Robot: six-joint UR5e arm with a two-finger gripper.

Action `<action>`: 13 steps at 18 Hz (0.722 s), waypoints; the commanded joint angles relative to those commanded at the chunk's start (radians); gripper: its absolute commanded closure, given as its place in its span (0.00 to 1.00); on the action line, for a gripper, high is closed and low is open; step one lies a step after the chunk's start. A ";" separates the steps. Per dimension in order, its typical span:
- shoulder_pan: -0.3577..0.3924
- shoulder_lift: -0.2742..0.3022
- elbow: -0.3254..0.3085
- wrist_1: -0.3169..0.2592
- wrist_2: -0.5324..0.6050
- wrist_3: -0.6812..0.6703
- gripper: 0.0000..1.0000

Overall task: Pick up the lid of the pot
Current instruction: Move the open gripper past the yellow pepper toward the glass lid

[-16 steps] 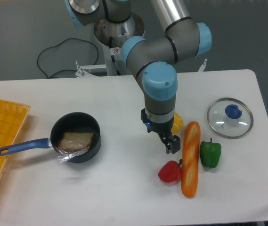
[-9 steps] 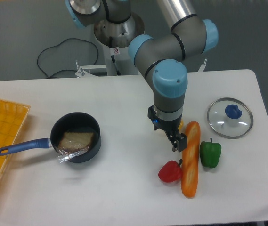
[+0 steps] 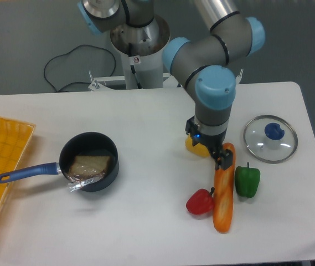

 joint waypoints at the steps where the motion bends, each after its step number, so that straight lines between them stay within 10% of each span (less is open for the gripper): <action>1: 0.009 0.000 0.000 -0.002 0.000 -0.002 0.00; 13: 0.135 0.012 -0.051 0.000 -0.002 -0.046 0.00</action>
